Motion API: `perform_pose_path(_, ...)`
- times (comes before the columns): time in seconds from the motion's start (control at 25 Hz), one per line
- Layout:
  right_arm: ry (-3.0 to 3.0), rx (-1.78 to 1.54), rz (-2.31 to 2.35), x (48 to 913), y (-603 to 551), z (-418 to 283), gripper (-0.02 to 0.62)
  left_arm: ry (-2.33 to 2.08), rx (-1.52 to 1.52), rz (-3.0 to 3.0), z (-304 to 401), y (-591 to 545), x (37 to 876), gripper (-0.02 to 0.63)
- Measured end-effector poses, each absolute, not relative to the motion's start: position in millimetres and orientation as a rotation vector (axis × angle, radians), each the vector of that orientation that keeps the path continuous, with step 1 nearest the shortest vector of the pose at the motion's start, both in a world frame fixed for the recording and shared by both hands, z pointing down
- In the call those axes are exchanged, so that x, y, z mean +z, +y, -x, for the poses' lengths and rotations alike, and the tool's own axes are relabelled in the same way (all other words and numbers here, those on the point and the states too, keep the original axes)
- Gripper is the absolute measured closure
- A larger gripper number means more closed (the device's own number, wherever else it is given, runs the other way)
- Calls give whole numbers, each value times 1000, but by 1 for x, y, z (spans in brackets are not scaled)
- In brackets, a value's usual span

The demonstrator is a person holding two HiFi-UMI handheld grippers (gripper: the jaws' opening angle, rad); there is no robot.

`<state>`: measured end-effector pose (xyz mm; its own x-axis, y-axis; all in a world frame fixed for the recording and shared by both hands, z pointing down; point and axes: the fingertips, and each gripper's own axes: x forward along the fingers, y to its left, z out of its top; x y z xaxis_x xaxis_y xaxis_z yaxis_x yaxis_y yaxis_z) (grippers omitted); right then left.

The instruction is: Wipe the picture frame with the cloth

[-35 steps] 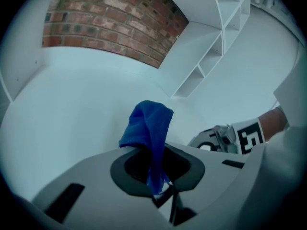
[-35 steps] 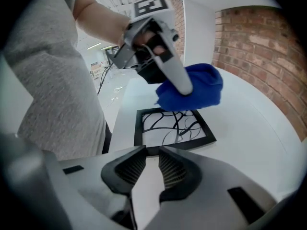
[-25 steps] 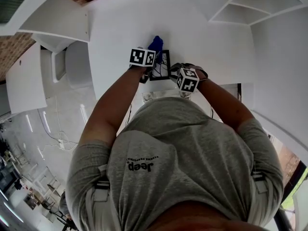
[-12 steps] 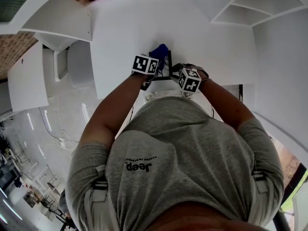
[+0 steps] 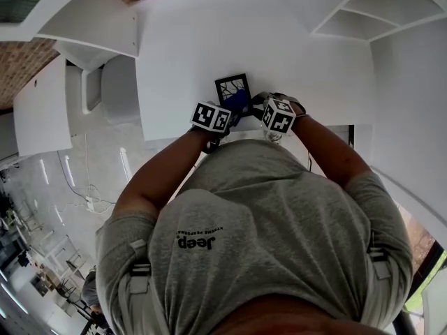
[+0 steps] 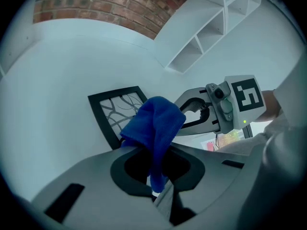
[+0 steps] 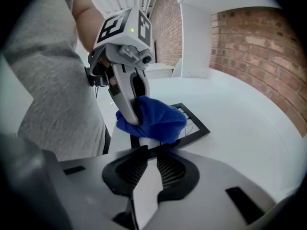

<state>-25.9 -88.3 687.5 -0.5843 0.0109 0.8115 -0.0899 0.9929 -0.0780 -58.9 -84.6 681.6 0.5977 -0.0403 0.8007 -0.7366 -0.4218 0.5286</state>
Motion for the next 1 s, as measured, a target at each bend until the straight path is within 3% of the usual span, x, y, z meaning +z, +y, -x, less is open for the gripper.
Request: perform_pose_path(1.0, -2151, 210, -152, 687, -76, 24, 549, -526, 1020, -1963, 65, -63, 678, 551)
